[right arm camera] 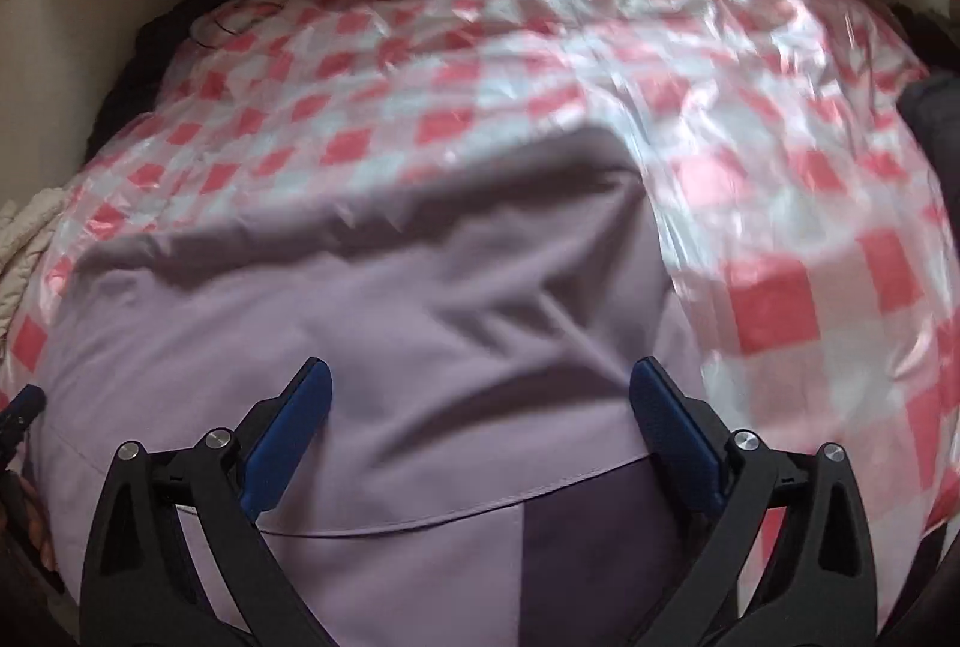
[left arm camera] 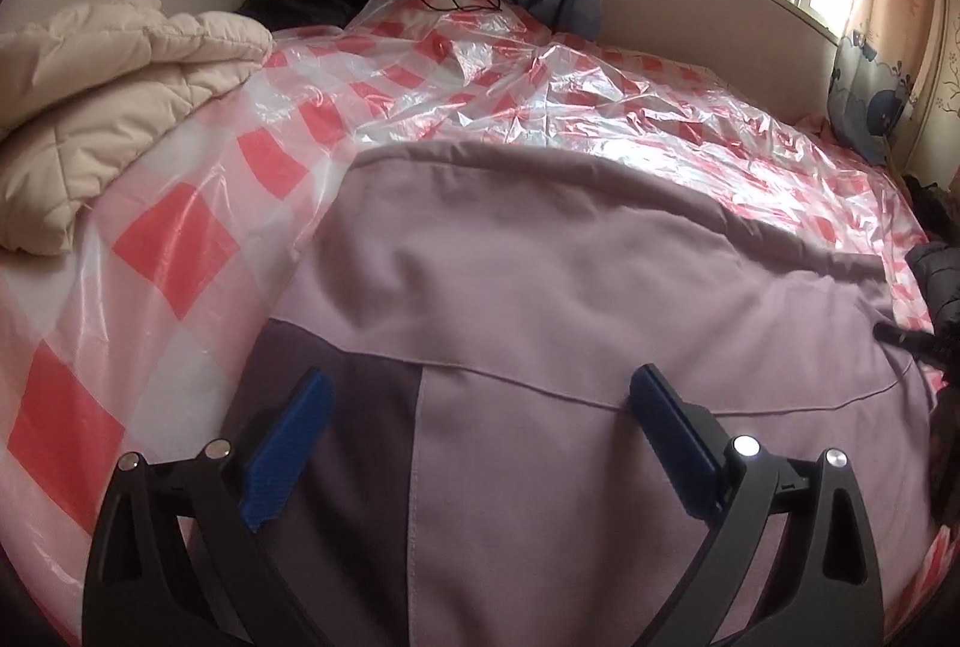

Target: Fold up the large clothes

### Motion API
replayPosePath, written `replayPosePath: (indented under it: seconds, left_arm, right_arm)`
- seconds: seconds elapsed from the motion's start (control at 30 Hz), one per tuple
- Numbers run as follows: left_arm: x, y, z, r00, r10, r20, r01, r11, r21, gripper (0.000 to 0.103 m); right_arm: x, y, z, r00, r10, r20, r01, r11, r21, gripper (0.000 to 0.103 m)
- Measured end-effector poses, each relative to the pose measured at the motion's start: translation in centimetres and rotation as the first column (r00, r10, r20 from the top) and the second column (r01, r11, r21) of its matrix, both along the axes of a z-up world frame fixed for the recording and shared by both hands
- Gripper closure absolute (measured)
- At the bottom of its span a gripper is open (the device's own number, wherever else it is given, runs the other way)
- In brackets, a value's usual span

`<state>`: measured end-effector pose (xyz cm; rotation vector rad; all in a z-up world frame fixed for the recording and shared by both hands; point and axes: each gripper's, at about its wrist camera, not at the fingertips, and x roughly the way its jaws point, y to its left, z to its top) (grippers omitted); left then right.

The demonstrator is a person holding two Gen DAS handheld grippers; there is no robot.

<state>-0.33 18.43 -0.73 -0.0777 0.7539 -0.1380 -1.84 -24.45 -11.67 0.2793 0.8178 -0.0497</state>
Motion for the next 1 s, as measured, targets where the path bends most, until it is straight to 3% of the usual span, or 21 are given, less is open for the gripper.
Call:
replayPosePath:
  seconds: [0.03,0.13,0.27,0.4,0.47,0.63,0.73,0.83,1.0]
  left_arm:
    - [0.0,-0.1,-0.1,1.0,0.002,0.012,-0.002,1.0,-0.008,0.007]
    - [-0.2,-0.9,-0.5,0.999,0.008,0.049,-0.011,0.999,0.046,0.007]
    - [-0.6,-0.4,-1.1,0.997,-0.001,0.076,0.001,1.0,0.002,0.007]
    - [-0.7,-0.2,-1.2,0.997,0.0,0.083,0.001,1.0,-0.005,0.007]
    - [-0.6,-0.3,-1.3,0.997,0.002,0.081,-0.002,1.0,0.0,0.007]
    - [-0.8,-0.3,-1.4,0.996,0.003,0.092,-0.003,1.0,-0.002,0.007]
    - [-0.9,-0.3,-1.4,0.995,0.005,0.098,-0.004,1.0,-0.007,0.007]
    - [-1.3,-0.1,-1.4,0.994,0.003,0.111,0.0,1.0,-0.026,0.007]
    - [-1.6,0.1,-1.2,0.992,0.002,0.123,0.002,0.999,-0.032,0.007]
  right_arm:
    - [-0.1,-0.9,-1.3,1.0,0.001,0.017,-0.002,0.998,0.065,0.006]
    - [-0.4,-0.6,-1.4,0.999,-0.011,0.051,0.009,1.0,0.027,0.006]
    - [-1.1,-1.6,-2.1,0.993,-0.018,0.115,0.007,0.995,0.098,0.006]
    - [-1.2,-1.5,-1.6,0.992,-0.017,0.122,0.006,0.995,0.095,0.006]
    - [-1.7,-1.4,-0.4,0.992,-0.023,0.122,0.012,0.996,0.089,0.006]
    - [-3.0,1.2,4.8,0.96,0.023,0.277,-0.046,0.996,0.078,0.006]
    - [0.2,3.4,5.6,0.968,0.095,0.234,-0.106,0.994,0.035,0.006]
    - [4.1,4.0,1.4,0.992,0.103,0.073,-0.106,0.994,0.029,0.006]
    - [4.7,4.6,0.0,0.993,0.104,0.051,-0.105,0.994,0.016,0.006]
